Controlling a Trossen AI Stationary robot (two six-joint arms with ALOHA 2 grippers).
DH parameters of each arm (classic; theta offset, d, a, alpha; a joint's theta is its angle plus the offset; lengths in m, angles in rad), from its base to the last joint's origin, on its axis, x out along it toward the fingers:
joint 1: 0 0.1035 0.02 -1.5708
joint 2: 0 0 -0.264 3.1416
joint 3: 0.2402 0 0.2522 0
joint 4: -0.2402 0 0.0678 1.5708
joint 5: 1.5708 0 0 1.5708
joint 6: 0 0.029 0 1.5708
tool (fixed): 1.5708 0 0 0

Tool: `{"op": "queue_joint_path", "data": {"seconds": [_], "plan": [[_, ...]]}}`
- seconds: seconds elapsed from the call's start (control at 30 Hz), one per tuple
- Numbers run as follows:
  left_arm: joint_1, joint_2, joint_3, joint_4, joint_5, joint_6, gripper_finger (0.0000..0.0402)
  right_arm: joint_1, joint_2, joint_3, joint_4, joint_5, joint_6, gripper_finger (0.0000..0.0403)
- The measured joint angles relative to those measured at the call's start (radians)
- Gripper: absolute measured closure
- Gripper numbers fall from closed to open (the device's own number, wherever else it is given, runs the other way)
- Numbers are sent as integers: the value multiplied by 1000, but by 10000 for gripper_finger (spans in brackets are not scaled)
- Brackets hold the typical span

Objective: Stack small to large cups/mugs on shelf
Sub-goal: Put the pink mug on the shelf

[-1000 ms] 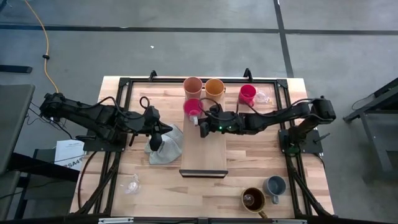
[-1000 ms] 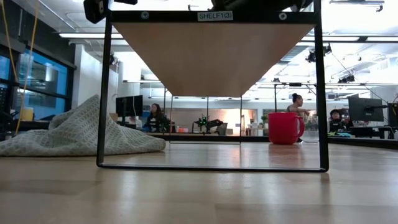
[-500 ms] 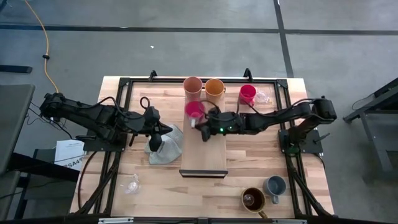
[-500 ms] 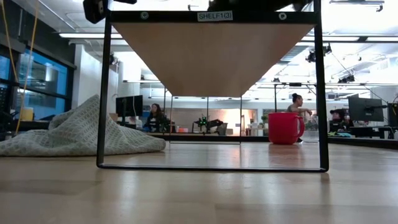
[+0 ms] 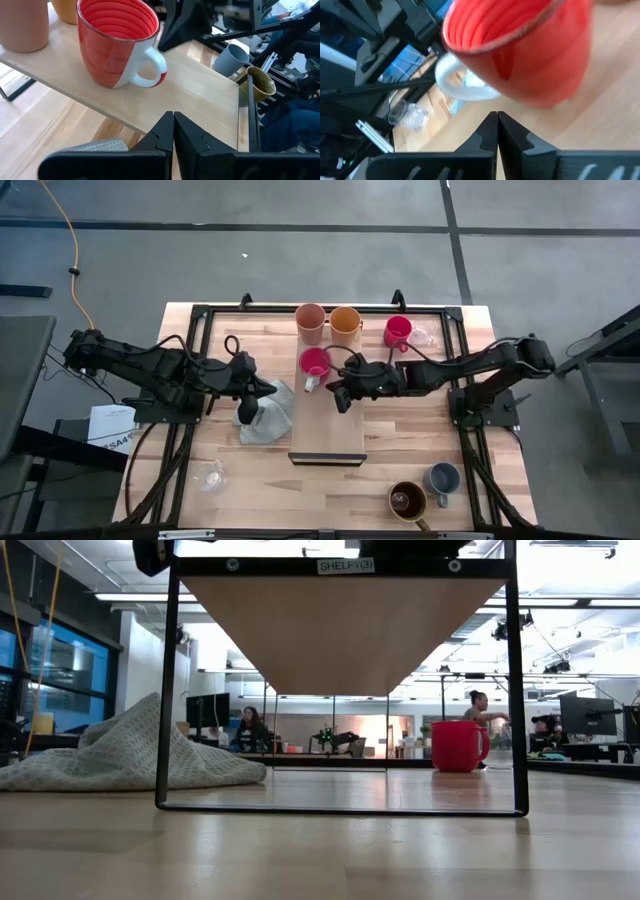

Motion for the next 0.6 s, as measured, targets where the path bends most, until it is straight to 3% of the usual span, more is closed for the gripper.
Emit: {"op": "queue_joint_path", "data": {"seconds": [0.6], "plan": [[0, 0, 0, 0, -1, -7, 401, -96, 49, 0, 122, -28, -27, 403]]}}
